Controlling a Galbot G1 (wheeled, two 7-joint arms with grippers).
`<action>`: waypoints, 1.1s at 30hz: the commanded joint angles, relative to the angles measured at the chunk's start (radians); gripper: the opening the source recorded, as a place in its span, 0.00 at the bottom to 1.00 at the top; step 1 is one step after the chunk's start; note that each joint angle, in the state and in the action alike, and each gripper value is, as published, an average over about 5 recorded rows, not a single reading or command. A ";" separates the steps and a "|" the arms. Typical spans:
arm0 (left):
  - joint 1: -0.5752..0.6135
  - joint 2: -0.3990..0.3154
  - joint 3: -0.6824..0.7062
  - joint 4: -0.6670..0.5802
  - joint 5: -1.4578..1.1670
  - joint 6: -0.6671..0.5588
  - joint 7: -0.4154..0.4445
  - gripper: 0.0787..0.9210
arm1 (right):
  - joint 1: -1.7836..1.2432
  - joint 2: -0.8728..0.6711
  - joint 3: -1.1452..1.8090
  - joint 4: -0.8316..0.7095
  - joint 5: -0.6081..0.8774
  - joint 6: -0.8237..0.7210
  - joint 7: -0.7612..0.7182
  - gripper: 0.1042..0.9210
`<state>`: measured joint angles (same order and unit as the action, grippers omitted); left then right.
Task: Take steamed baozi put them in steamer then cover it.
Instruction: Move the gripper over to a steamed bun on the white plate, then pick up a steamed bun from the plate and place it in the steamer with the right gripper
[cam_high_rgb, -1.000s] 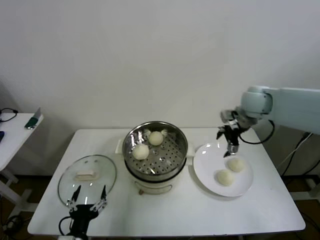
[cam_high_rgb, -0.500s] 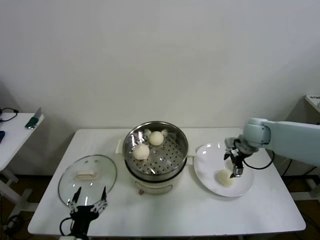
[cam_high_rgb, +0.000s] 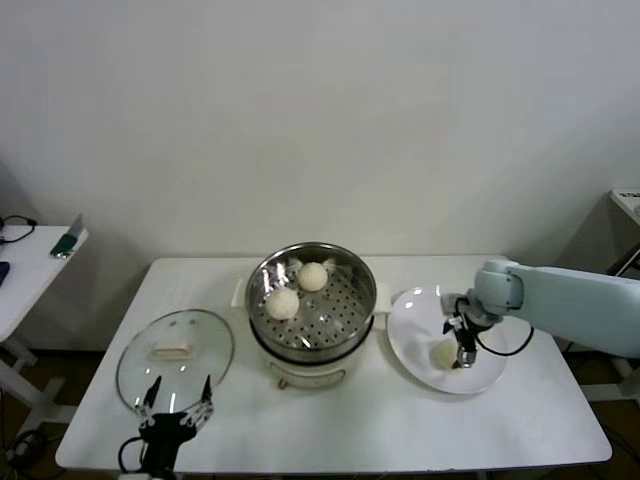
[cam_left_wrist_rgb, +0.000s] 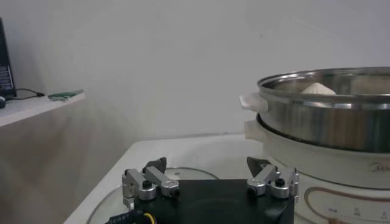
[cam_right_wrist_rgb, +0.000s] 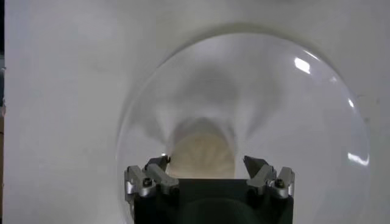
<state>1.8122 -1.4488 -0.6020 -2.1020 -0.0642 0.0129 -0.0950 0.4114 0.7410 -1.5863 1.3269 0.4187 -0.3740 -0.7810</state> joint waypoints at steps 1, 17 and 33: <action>0.000 -0.001 0.001 -0.002 0.002 0.000 -0.001 0.88 | -0.036 0.004 0.023 -0.017 -0.018 -0.004 -0.002 0.85; 0.002 -0.002 0.005 -0.009 0.008 -0.002 -0.006 0.88 | 0.086 0.009 -0.063 0.020 -0.019 0.031 -0.062 0.75; -0.005 0.011 0.004 -0.017 0.003 0.005 -0.008 0.88 | 0.464 0.085 -0.231 0.118 -0.024 0.139 -0.162 0.70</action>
<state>1.8109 -1.4469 -0.5948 -2.1200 -0.0578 0.0149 -0.1023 0.6098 0.7744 -1.7068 1.3880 0.3912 -0.3062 -0.8743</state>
